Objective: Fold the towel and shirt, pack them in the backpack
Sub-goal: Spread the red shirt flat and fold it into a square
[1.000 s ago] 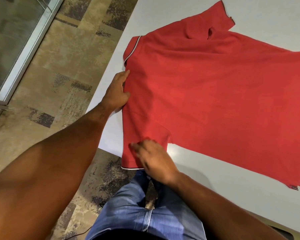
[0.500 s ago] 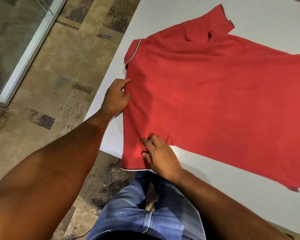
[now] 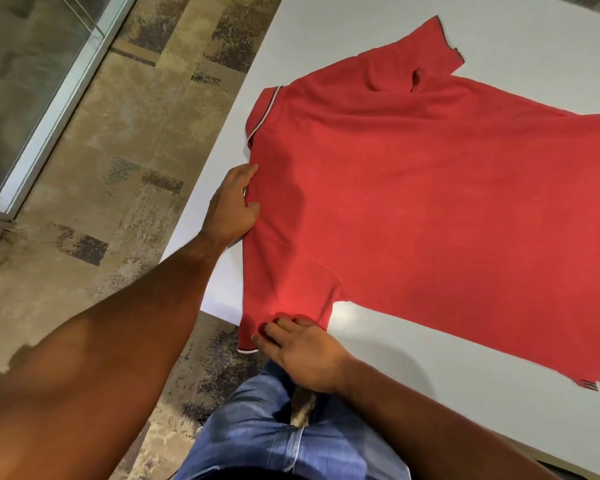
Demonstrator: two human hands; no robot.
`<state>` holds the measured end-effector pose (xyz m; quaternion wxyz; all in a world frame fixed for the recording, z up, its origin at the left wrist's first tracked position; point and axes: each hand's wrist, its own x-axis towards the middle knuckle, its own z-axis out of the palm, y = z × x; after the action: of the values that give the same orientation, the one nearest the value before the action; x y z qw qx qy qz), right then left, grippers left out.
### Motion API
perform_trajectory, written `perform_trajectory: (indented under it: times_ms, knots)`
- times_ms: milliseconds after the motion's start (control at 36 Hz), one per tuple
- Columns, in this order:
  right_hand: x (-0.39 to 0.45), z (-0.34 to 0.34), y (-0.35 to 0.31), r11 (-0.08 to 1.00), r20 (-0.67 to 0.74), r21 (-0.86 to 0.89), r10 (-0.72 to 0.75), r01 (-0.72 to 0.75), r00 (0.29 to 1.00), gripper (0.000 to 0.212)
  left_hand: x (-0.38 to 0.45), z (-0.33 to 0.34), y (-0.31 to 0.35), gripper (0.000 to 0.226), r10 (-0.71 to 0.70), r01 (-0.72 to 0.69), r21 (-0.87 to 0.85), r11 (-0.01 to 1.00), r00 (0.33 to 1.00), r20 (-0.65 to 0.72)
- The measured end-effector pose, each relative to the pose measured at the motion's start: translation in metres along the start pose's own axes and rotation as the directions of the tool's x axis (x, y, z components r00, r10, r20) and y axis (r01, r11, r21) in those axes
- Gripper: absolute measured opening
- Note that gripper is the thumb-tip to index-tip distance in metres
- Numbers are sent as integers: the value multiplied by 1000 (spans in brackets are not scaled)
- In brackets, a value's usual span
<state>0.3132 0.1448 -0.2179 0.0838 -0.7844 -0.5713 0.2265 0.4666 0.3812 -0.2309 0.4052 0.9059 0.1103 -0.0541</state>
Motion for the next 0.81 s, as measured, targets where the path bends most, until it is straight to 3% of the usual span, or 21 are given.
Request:
perform_trajectory:
  times_ms: [83, 194, 306, 389, 444, 556, 611, 639, 694, 806]
  knots:
    - [-5, -1, 6, 996, -36, 85, -4, 7, 999, 54, 0, 3, -1, 74, -10, 10, 9, 1000, 1000, -8]
    - [-5, -10, 17, 971, -294, 221, 154, -90, 943, 43, -1, 9, 9, 70, 44, -20, 175, 984, 990, -132]
    - [6, -28, 41, 865, -463, 314, 499, -391, 732, 43, -5, 24, 28, 63, 191, -133, 304, 944, 967, -171]
    - [13, -32, 59, 725, -406, 359, 689, -588, 601, 54, -5, 46, 32, 57, 342, -325, 332, 885, 940, 5]
    - [14, -28, 65, 689, -302, 385, 723, -614, 622, 62, -7, 59, 32, 60, 308, -328, 360, 874, 945, 111]
    - [8, -15, 61, 815, -100, 327, 532, -478, 840, 72, -5, 63, 24, 68, 183, -224, 445, 867, 974, 135]
    - [3, -18, 59, 812, -130, 450, 472, -372, 872, 67, -2, 60, 19, 70, 177, -235, 475, 848, 970, 166]
    - [0, -21, 61, 783, -184, 527, 485, -331, 855, 64, -1, 58, 17, 71, 181, -243, 477, 845, 968, 171]
    - [-8, -24, 68, 722, -311, 611, 595, -324, 741, 58, 0, 56, 16, 71, 191, -251, 473, 845, 966, 173]
    - [-32, -17, 91, 577, -406, 613, 816, -539, 412, 53, -1, 54, 11, 70, 205, -264, 486, 833, 963, 173]
